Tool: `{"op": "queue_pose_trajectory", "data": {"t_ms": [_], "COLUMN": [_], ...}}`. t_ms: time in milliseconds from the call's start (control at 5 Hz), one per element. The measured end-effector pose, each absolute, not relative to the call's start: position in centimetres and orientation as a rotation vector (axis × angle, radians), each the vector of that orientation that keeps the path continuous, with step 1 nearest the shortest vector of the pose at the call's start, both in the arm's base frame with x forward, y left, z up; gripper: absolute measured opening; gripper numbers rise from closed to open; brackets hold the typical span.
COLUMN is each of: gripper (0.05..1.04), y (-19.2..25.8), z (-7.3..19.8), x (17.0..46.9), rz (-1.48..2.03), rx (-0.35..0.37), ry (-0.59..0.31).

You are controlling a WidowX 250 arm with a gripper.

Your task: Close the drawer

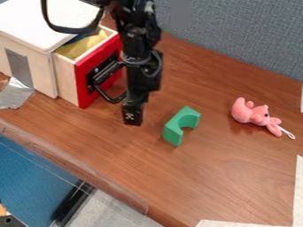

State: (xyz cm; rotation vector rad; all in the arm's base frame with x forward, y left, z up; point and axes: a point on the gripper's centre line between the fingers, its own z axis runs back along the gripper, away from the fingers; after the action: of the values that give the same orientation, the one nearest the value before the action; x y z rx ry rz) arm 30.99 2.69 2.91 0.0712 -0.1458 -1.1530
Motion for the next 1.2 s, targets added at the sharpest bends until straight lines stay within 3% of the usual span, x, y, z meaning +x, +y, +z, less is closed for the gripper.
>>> {"op": "queue_pose_trajectory", "data": {"t_ms": [600,1200], "gripper": [0.999,0.999], "y": [7.3,8.6], "z": [2.9,3.0], "x": [30.0,30.0], "rz": [-1.054,-1.043], "rx": [0.080,0.082], "ry": [-0.122,-0.120]}}
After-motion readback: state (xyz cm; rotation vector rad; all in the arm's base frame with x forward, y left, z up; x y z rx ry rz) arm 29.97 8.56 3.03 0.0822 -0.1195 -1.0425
